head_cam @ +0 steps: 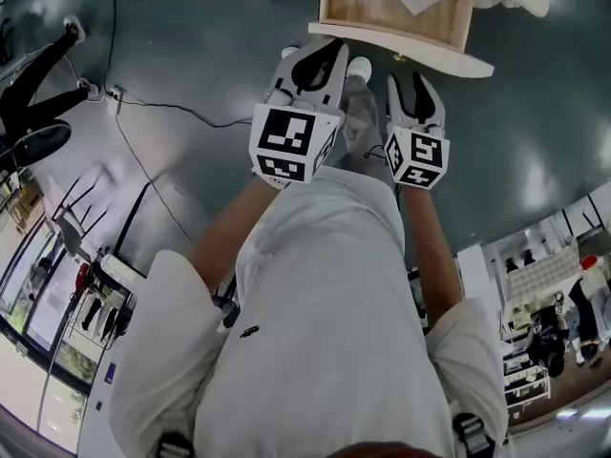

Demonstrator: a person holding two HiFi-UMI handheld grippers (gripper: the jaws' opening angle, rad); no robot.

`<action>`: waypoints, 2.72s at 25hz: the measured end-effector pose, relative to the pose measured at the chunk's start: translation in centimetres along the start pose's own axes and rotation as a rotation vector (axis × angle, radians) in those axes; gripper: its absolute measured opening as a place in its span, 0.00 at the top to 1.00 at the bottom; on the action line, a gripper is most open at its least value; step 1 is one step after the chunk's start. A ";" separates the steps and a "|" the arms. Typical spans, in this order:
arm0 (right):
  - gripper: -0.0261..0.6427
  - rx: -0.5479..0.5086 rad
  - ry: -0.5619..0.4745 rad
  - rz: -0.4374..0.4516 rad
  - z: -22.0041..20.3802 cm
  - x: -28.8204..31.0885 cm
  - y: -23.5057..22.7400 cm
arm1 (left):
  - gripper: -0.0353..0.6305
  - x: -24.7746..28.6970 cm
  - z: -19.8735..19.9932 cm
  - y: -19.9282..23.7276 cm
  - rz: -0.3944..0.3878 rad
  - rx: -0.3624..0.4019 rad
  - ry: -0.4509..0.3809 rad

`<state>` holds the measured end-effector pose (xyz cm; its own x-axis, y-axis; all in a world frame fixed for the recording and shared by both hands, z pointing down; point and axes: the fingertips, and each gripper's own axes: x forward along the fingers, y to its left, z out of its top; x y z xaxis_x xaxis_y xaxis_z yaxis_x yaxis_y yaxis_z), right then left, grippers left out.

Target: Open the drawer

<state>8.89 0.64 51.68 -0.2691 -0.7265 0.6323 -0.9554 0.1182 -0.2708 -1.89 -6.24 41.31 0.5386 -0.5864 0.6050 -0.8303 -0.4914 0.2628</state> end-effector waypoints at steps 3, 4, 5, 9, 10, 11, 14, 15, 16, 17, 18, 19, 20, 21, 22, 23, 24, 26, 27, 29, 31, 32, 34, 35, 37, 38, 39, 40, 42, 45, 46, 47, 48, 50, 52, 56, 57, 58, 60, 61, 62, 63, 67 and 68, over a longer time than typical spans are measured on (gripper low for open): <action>0.68 -0.025 -0.006 0.016 1.4 -0.9 0.7 | 0.93 -1.2 0.0 -0.4 0.006 -0.013 -0.004; 0.68 -0.031 -0.004 0.020 1.8 -1.2 0.9 | 0.93 -1.7 0.1 -0.5 0.009 -0.015 -0.007; 0.68 -0.034 -0.007 0.024 2.3 -1.6 1.1 | 0.93 -2.1 0.3 -0.5 0.012 -0.015 -0.011; 0.68 -0.062 -0.055 0.040 5.2 -2.9 1.8 | 0.93 -3.2 1.1 -0.1 0.027 -0.020 -0.029; 0.68 -0.072 -0.068 0.043 6.0 -3.2 2.0 | 0.93 -3.6 1.3 0.0 0.030 -0.021 -0.035; 0.68 -0.079 -0.080 0.046 6.7 -3.6 2.1 | 0.93 -4.0 1.6 -0.1 0.032 -0.022 -0.041; 0.68 -0.091 -0.094 0.050 8.7 -4.5 2.3 | 0.93 -5.0 2.2 -0.2 0.035 -0.019 -0.057; 0.68 -0.099 -0.097 0.048 9.3 -4.8 2.3 | 0.93 -5.3 2.4 -0.2 0.038 -0.017 -0.062; 0.68 -0.109 -0.103 0.047 10.0 -5.2 2.4 | 0.93 -5.6 2.6 -0.1 0.041 -0.017 -0.068; 0.68 -0.121 -0.113 0.046 10.7 -5.5 2.5 | 0.93 -5.9 2.9 -0.1 0.043 -0.019 -0.075; 0.68 -0.134 -0.127 0.044 11.4 -5.9 2.5 | 0.93 -6.3 3.2 -0.1 0.045 -0.025 -0.083; 0.68 -0.148 -0.141 0.042 12.2 -6.3 2.6 | 0.93 -6.6 3.6 -0.2 0.045 -0.032 -0.093; 0.68 -0.161 -0.156 0.040 12.9 -6.7 2.7 | 0.93 -7.0 3.9 -0.3 0.045 -0.038 -0.103; 0.68 -0.173 -0.172 0.038 13.6 -7.1 2.8 | 0.93 -7.3 4.3 -0.3 0.046 -0.041 -0.113; 0.69 -0.184 -0.187 0.037 14.3 -7.4 2.9 | 0.93 -7.6 4.6 -0.4 0.048 -0.042 -0.122; 0.69 -0.192 -0.201 0.037 14.9 -7.8 3.0 | 0.93 -7.9 4.9 -0.4 0.050 -0.041 -0.130; 0.70 -0.199 -0.214 0.039 15.5 -8.2 3.1 | 0.93 -8.3 5.2 -0.4 0.053 -0.041 -0.138; 0.72 -0.208 -0.238 0.043 16.5 -9.0 3.5 | 0.93 -8.9 5.7 -0.4 0.058 -0.037 -0.152; 0.73 -0.212 -0.249 0.043 16.9 -9.3 3.6 | 0.93 -9.1 5.9 -0.4 0.060 -0.033 -0.159; 0.77 -0.218 -0.272 0.039 17.8 -9.9 3.8 | 0.93 -9.6 6.4 -0.3 0.063 -0.024 -0.171; 0.81 -0.222 -0.296 0.033 18.6 -10.6 3.9 | 0.93 -10.1 6.9 -0.2 0.069 -0.021 -0.187; 0.83 -0.224 -0.308 0.031 19.0 -11.0 4.0 | 0.93 -10.4 7.1 -0.1 0.072 -0.021 -0.196; 0.88 -0.227 -0.334 0.026 19.8 -11.7 4.0 | 0.93 -11.0 7.7 -0.1 0.078 -0.020 -0.215; 0.89 -0.229 -0.344 0.024 20.3 -12.1 4.0 | 0.93 -11.3 8.1 -0.2 0.082 -0.017 -0.225; 0.91 -0.233 -0.360 0.026 21.3 -12.8 4.1 | 0.93 -11.9 8.9 -0.2 0.092 -0.004 -0.244; 0.92 -0.236 -0.368 0.030 21.8 -13.1 4.2 | 0.93 -12.3 9.3 -0.3 0.094 0.003 -0.252; 0.93 -0.240 -0.376 0.033 22.3 -13.5 4.3 | 0.93 -12.6 9.5 -0.4 0.092 0.009 -0.259; 0.94 -0.248 -0.384 0.035 22.6 -13.9 4.4 | 0.93 -12.9 9.8 -0.7 0.082 0.014 -0.264; 0.94 -0.273 -0.400 0.033 23.3 -14.6 4.6 | 0.93 -13.5 10.4 -1.3 0.060 0.021 -0.279; 0.94 -0.302 -0.422 0.034 24.2 -15.5 4.8 | 0.93 -14.4 11.6 -1.9 0.052 0.041 -0.312; 0.94 -0.307 -0.428 0.035 24.5 -15.7 4.8 | 0.93 -14.7 12.0 -2.0 0.053 0.048 -0.322; 0.94 -0.310 -0.434 0.037 24.7 -16.0 4.9 | 0.93 -15.0 12.2 -2.1 0.054 0.052 -0.331; 0.94 -0.312 -0.439 0.039 25.0 -16.2 4.9 | 0.93 -15.2 12.5 -2.1 0.054 0.054 -0.339; 0.94 -0.314 -0.446 0.045 25.5 -16.6 5.0 | 0.93 -15.8 13.1 -2.2 0.055 0.052 -0.356; 0.94 -0.310 -0.453 0.054 26.1 -17.0 4.9 | 0.93 -16.3 13.5 -2.2 0.063 0.051 -0.373; 0.94 -0.298 -0.479 0.063 27.3 -18.1 4.8 | 0.93 -17.1 13.9 -1.7 0.088 0.043 -0.398; 0.94 -0.296 -0.486 0.062 27.6 -18.4 4.8 | 0.93 -17.3 13.9 -1.5 0.093 0.043 -0.401; 0.94 -0.296 -0.493 0.062 28.0 -18.7 4.8 | 0.93 -17.5 14.0 -1.4 0.099 0.043 -0.403; 0.94 -0.298 -0.513 0.059 28.7 -19.4 4.9 | 0.93 -17.8 14.1 -1.2 0.107 0.044 -0.407; 0.94 -0.299 -0.529 0.057 29.0 -19.8 4.9 | 0.93 -17.9 14.2 -1.1 0.109 0.042 -0.410; 0.94 -0.300 -0.548 0.055 29.4 -20.2 4.8 | 0.93 -18.0 14.3 -1.1 0.111 0.041 -0.414; 0.94 -0.300 -0.567 0.053 29.7 -20.6 4.8 | 0.93 -18.1 14.4 -1.0 0.113 0.039 -0.419; 0.94 -0.297 -0.612 0.036 30.5 -22.0 4.6 | 0.93 -18.8 15.2 -0.8 0.120 0.028 -0.448; 0.94 -0.297 -0.620 0.028 30.6 -22.2 4.5 | 0.93 -19.0 15.4 -0.8 0.121 0.028 -0.456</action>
<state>14.30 -3.42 14.18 -0.2594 -0.9631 0.0723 -0.9658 0.2590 -0.0142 -9.24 -4.64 18.08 0.4512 -0.8604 0.2370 -0.8903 -0.4154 0.1868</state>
